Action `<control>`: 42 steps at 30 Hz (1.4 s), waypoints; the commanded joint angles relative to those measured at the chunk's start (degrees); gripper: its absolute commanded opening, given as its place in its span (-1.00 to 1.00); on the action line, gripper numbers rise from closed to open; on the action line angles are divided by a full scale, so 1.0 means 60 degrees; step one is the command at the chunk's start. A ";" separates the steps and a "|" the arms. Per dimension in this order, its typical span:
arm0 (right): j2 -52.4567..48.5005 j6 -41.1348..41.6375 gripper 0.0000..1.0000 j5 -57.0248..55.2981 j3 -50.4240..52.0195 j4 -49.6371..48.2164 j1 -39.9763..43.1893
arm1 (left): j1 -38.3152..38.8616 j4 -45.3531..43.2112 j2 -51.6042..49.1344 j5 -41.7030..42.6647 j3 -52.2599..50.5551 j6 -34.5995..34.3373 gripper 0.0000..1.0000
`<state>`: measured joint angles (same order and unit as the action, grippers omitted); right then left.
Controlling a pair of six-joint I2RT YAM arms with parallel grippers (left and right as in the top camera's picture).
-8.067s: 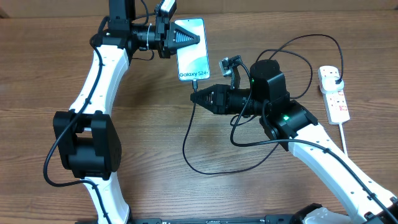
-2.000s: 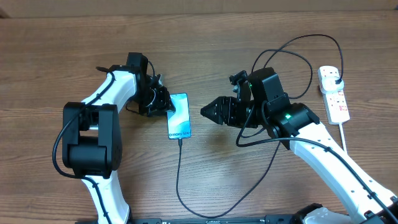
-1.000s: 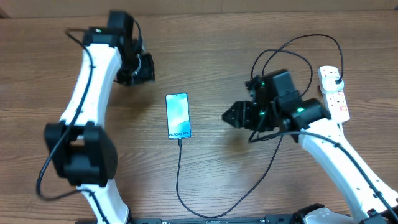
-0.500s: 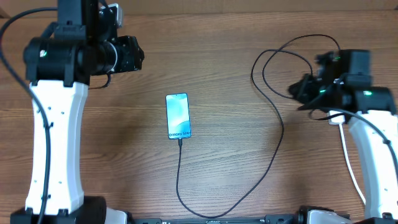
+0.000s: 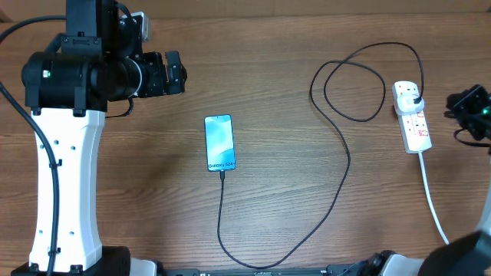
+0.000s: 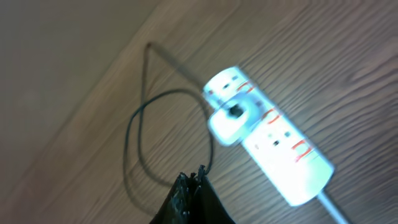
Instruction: Plug charger to phone and switch on socket
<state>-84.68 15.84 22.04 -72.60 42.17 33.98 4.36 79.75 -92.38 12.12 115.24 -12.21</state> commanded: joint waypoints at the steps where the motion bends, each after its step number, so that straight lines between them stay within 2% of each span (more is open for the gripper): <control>1: -0.0790 0.0106 -0.92 0.0120 -0.0142 -0.0259 0.0313 | -0.0036 -0.0015 0.0022 -0.0051 0.0142 0.0069 0.99; 10: -0.2495 0.0430 -0.92 0.0667 -0.0142 -0.1024 0.0546 | -0.0036 -0.0015 0.0022 -0.0051 0.0142 0.0069 0.99; 15: -0.3206 0.1202 -0.92 0.0663 -0.0142 -0.1461 0.0546 | -0.0036 -0.0015 0.0022 -0.0051 0.0142 0.0069 0.99; 30: -0.3938 0.2860 -0.93 0.0805 -0.0018 -0.2178 0.0550 | -0.0036 -0.0015 0.0022 -0.0051 0.0142 0.0073 0.99; 42: -0.4936 0.2922 -0.93 0.1519 -0.0018 -0.2641 0.0637 | -0.0036 -0.0047 0.0022 -0.0055 0.0142 0.0069 0.99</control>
<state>-112.97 33.08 28.99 -72.60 27.40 37.12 4.36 79.70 -92.38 12.14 115.24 -12.23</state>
